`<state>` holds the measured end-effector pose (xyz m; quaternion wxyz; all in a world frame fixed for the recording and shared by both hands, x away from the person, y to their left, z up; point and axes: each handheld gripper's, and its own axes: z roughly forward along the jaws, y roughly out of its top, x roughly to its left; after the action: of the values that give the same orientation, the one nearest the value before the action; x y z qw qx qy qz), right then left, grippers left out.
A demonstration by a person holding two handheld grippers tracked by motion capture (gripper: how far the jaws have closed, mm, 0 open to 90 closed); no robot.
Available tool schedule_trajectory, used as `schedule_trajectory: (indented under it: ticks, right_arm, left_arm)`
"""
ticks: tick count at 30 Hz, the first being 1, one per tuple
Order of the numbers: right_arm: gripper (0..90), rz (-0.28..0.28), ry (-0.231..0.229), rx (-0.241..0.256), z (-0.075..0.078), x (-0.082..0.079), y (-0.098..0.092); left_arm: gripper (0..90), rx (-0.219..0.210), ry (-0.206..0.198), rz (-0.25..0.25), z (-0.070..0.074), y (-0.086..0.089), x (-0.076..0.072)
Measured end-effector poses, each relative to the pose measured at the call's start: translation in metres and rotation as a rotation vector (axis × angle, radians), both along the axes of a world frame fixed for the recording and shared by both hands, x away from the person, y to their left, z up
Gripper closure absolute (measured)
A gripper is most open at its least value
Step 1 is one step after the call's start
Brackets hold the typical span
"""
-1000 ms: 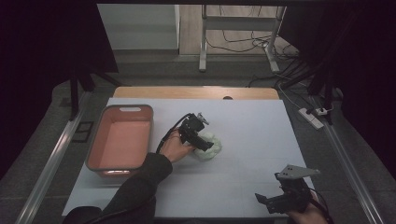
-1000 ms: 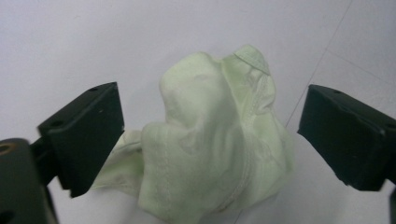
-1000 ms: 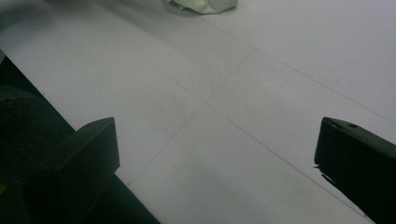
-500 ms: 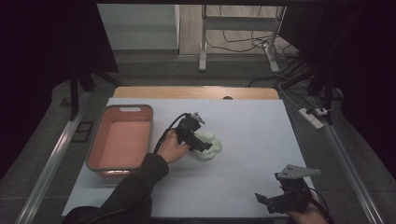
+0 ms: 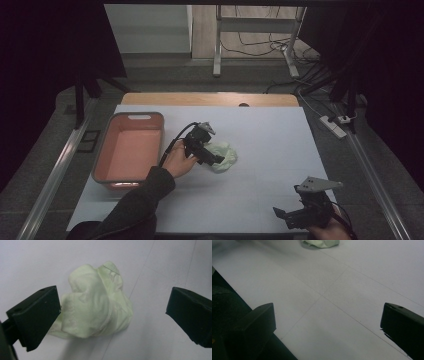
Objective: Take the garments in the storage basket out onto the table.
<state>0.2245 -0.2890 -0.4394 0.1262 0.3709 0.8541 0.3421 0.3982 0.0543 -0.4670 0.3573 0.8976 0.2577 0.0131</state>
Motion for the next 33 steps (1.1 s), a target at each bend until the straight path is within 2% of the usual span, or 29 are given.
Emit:
schedule_trajectory:
  ticks: [3, 8, 11, 17, 20, 25, 33]
  right_arm:
    - [0.0, 0.001, -0.002, 0.003, 0.000, 0.000, 0.000]
    - [0.0, -0.001, -0.002, 0.007, 0.000, 0.000, -0.001]
    - [0.0, -0.003, -0.003, 0.010, 0.000, 0.000, -0.001]
    - [0.0, -0.009, -0.001, 0.024, 0.001, 0.000, -0.002]
    - [0.0, -0.014, 0.001, 0.033, 0.001, 0.000, -0.003]
    - [0.0, -0.014, -0.004, 0.035, 0.001, 0.000, -0.003]
    - [0.0, -0.014, -0.008, 0.040, 0.002, 0.000, -0.004]
  left_arm:
    - [0.0, -0.004, 0.010, 0.002, 0.001, 0.001, -0.003]
    - [0.0, 0.006, 0.005, -0.003, 0.004, 0.004, -0.008]
    - [0.0, 0.021, -0.011, -0.010, 0.007, 0.005, -0.011]
    - [0.0, 0.010, -0.040, -0.003, 0.013, 0.006, -0.021]
    - [0.0, -0.007, -0.033, 0.000, 0.015, 0.007, -0.025]
    - [0.0, 0.014, -0.038, -0.001, 0.017, 0.009, -0.031]
    - [0.0, 0.011, -0.025, 0.016, 0.016, 0.018, -0.039]
